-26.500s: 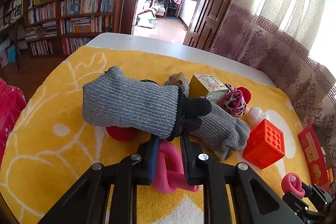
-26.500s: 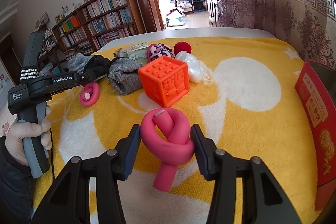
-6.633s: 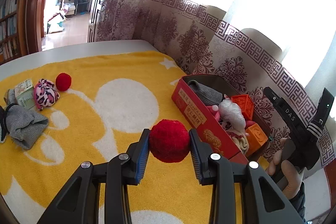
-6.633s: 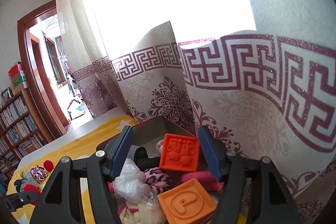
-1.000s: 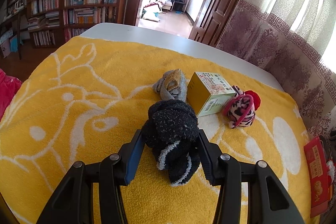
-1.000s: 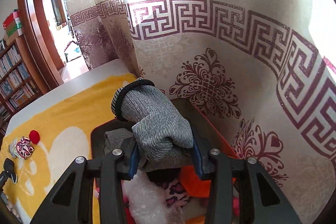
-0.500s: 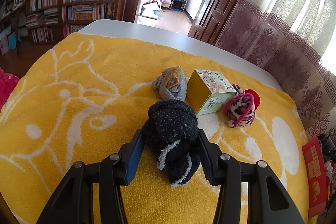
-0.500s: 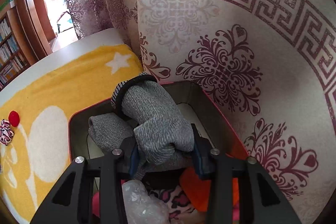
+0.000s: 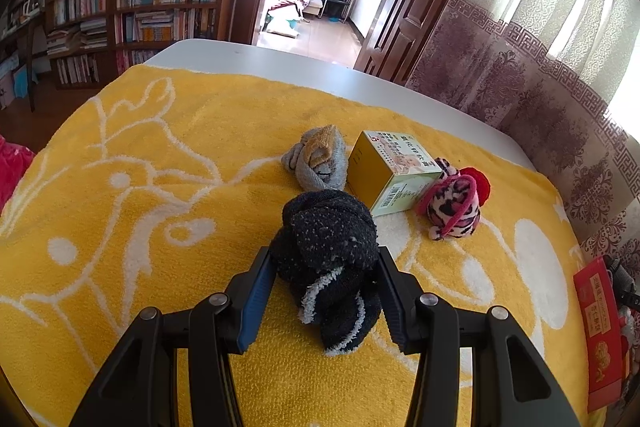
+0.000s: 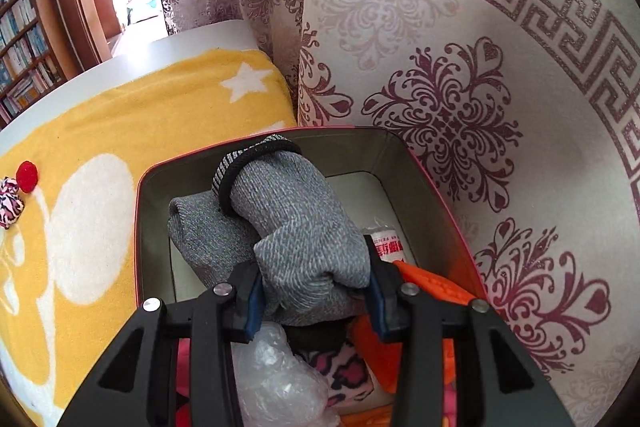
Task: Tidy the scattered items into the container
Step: 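Carry the grey knit sock into the tin box and open the right gripper, then carry the black fuzzy sock into the tin box and open the left gripper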
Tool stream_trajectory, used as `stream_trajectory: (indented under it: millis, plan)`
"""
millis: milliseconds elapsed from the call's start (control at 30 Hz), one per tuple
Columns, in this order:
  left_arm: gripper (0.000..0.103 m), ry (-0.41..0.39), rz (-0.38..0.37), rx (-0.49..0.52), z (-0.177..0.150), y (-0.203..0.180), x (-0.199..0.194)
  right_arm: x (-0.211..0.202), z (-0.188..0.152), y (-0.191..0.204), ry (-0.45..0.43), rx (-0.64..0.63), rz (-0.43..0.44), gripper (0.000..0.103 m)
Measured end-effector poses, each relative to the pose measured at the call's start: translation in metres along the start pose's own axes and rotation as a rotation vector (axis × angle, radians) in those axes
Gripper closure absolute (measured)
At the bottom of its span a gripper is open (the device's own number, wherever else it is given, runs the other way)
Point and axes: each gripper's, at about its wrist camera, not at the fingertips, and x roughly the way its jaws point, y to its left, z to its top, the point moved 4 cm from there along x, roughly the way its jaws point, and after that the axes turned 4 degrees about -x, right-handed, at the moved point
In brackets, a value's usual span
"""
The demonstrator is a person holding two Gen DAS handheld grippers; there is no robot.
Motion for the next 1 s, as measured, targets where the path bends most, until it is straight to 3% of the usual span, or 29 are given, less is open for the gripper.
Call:
stream_trajectory:
  millis: [133,233,567,733,1000]
  plan:
    - [0.051,-0.004,-0.003,0.006,0.000,-0.003,-0.002,-0.008,-0.002,-0.003,-0.032,0.043,0.049,0.047]
    - [0.051,-0.003,-0.006,0.009,0.000,-0.003,-0.002,-0.024,-0.001,-0.008,-0.107,0.104,0.083,0.038]
    - [0.051,-0.065,-0.066,0.000,0.004,-0.019,-0.031,-0.096,-0.047,-0.031,-0.399,0.217,0.032,0.024]
    - [0.051,-0.044,-0.128,0.071,-0.014,-0.060,-0.042,-0.108,-0.076,-0.045,-0.465,0.270,0.056,0.024]
    - [0.051,0.069,-0.265,0.205,-0.054,-0.160,-0.041,-0.129,-0.101,-0.068,-0.598,0.364,0.050,0.024]
